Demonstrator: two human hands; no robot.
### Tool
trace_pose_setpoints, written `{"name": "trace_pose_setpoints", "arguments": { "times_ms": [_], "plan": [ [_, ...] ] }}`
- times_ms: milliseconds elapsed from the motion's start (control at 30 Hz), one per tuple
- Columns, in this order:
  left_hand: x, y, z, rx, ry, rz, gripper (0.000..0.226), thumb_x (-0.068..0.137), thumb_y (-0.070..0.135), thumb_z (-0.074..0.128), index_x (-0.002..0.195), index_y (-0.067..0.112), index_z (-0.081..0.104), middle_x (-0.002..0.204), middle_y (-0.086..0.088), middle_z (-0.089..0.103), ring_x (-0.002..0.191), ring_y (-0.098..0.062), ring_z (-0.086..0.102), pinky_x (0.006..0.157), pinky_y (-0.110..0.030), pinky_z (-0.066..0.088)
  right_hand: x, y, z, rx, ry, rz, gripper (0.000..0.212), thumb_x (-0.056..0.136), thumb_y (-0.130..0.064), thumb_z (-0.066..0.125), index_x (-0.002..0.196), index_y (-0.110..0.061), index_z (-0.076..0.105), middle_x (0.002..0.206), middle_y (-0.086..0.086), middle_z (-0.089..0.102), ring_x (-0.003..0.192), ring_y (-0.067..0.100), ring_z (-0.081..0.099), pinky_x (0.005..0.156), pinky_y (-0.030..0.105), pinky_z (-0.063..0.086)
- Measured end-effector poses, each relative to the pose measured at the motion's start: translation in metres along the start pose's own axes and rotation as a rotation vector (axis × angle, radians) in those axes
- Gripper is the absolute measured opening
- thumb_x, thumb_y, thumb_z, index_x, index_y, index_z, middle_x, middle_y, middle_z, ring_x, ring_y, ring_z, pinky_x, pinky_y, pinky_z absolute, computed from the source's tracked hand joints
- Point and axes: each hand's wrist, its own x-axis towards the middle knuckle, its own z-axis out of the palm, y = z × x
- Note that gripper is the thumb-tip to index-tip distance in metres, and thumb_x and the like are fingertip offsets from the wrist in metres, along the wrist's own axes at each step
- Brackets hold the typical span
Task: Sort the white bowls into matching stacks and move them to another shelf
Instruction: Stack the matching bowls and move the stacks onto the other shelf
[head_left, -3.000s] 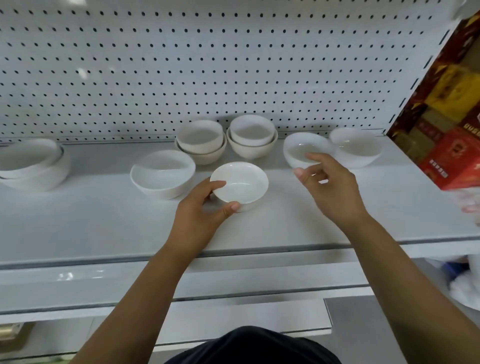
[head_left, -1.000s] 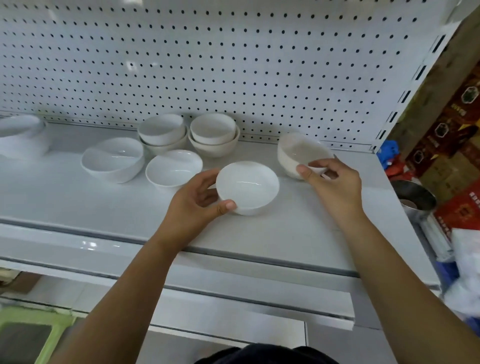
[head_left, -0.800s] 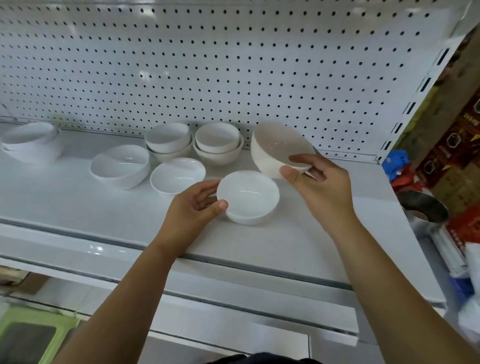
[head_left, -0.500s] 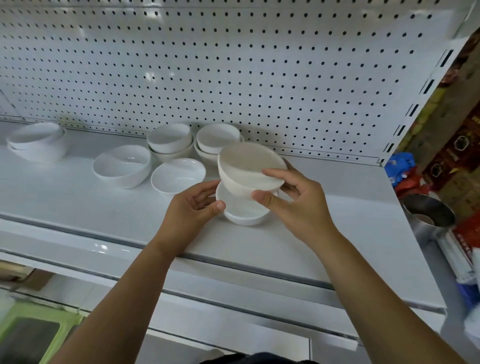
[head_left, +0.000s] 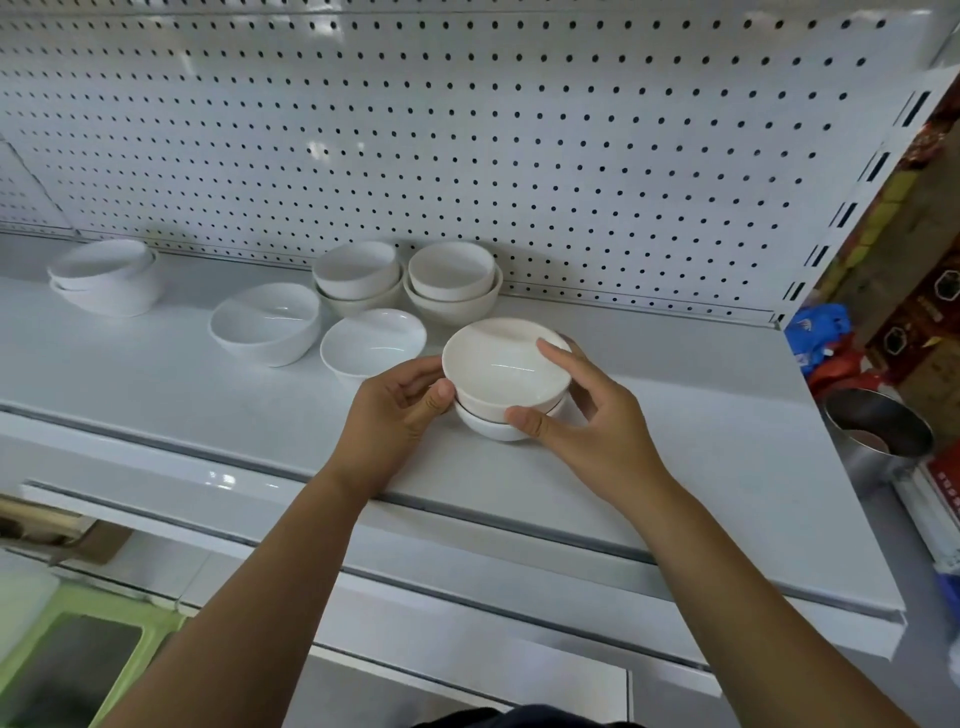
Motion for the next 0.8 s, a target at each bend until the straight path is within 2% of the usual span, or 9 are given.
{"name": "trace_pose_setpoints", "arguments": {
  "times_ms": [100, 200, 333, 400, 467, 567, 633, 700, 800],
  "plan": [
    [-0.009, 0.004, 0.005, 0.013, 0.129, 0.014, 0.03, 0.085, 0.033, 0.073, 0.109, 0.017, 0.077, 0.106, 0.0, 0.08, 0.104, -0.019, 0.075, 0.1, -0.043, 0.057, -0.003, 0.0, 0.008, 0.086, 0.004, 0.082, 0.111, 0.059, -0.065, 0.089, 0.151, -0.048, 0.029, 0.151, -0.027, 0.043, 0.142, 0.001, 0.041, 0.117, 0.04, 0.04],
    [-0.023, 0.011, 0.01, 0.015, 0.341, 0.026, 0.022, 0.085, 0.033, 0.077, 0.094, 0.012, 0.079, 0.089, 0.0, 0.08, 0.089, -0.019, 0.077, 0.09, -0.036, 0.061, -0.001, -0.007, 0.019, 0.083, -0.01, 0.122, 0.133, 0.059, -0.046, 0.096, 0.157, -0.047, 0.005, 0.144, -0.03, 0.041, 0.136, 0.0, 0.042, 0.114, 0.03, 0.039],
    [-0.035, 0.013, 0.001, 0.054, 0.738, 0.016, 0.018, 0.088, 0.032, 0.08, 0.091, 0.016, 0.072, 0.085, 0.001, 0.076, 0.076, -0.014, 0.073, 0.076, -0.022, 0.057, 0.002, -0.009, 0.028, 0.049, 0.052, 0.123, 0.126, 0.059, -0.033, 0.098, 0.156, -0.04, 0.018, 0.126, -0.039, 0.042, 0.125, 0.003, 0.048, 0.103, 0.024, 0.043],
    [-0.033, 0.009, -0.018, 0.182, 0.922, 0.006, 0.031, 0.086, 0.038, 0.081, 0.109, 0.022, 0.067, 0.101, 0.005, 0.069, 0.086, -0.012, 0.065, 0.08, -0.018, 0.053, 0.001, -0.008, 0.03, 0.054, 0.058, 0.107, 0.12, 0.058, -0.033, 0.099, 0.152, -0.041, 0.025, 0.127, -0.037, 0.046, 0.12, 0.0, 0.052, 0.099, 0.023, 0.045],
    [-0.027, 0.002, -0.045, 0.261, 1.012, -0.013, 0.052, 0.085, 0.039, 0.082, 0.127, 0.025, 0.058, 0.121, 0.006, 0.056, 0.104, -0.011, 0.06, 0.09, -0.016, 0.049, 0.001, -0.007, 0.033, 0.078, 0.031, 0.092, 0.113, 0.059, -0.031, 0.098, 0.147, -0.044, 0.028, 0.127, -0.035, 0.049, 0.118, -0.011, 0.051, 0.092, 0.014, 0.046],
    [-0.012, -0.008, -0.084, 0.329, 0.927, -0.109, 0.07, 0.085, 0.04, 0.083, 0.143, 0.028, 0.047, 0.146, 0.0, 0.04, 0.131, -0.016, 0.051, 0.11, -0.035, 0.043, 0.004, -0.008, 0.041, 0.122, -0.047, 0.073, 0.107, 0.062, -0.024, 0.097, 0.142, -0.047, 0.03, 0.129, -0.033, 0.051, 0.116, -0.015, 0.051, 0.087, 0.007, 0.047],
    [0.002, -0.016, -0.103, 0.393, 0.81, -0.128, 0.072, 0.085, 0.038, 0.082, 0.147, 0.031, 0.045, 0.156, -0.003, 0.034, 0.141, -0.021, 0.044, 0.116, -0.04, 0.038, 0.007, -0.009, 0.046, 0.139, -0.09, 0.068, 0.108, 0.064, -0.018, 0.097, 0.145, -0.042, 0.028, 0.133, -0.029, 0.051, 0.119, -0.013, 0.051, 0.088, 0.007, 0.047],
    [0.016, -0.022, -0.116, 0.446, 0.716, -0.136, 0.067, 0.086, 0.037, 0.082, 0.145, 0.032, 0.049, 0.158, -0.004, 0.035, 0.145, -0.023, 0.04, 0.118, -0.037, 0.035, 0.009, -0.009, 0.05, 0.157, -0.114, 0.056, 0.109, 0.065, -0.013, 0.096, 0.145, -0.041, 0.027, 0.135, -0.025, 0.05, 0.119, -0.013, 0.051, 0.089, 0.007, 0.046],
    [0.029, -0.026, -0.124, 0.488, 0.683, -0.157, 0.048, 0.087, 0.036, 0.081, 0.13, 0.026, 0.063, 0.146, -0.001, 0.047, 0.131, -0.023, 0.052, 0.109, -0.029, 0.039, 0.01, -0.005, 0.051, 0.168, -0.108, 0.042, 0.108, 0.065, -0.012, 0.095, 0.144, -0.043, 0.028, 0.136, -0.025, 0.049, 0.119, -0.013, 0.051, 0.089, 0.007, 0.047]
  ]
}}
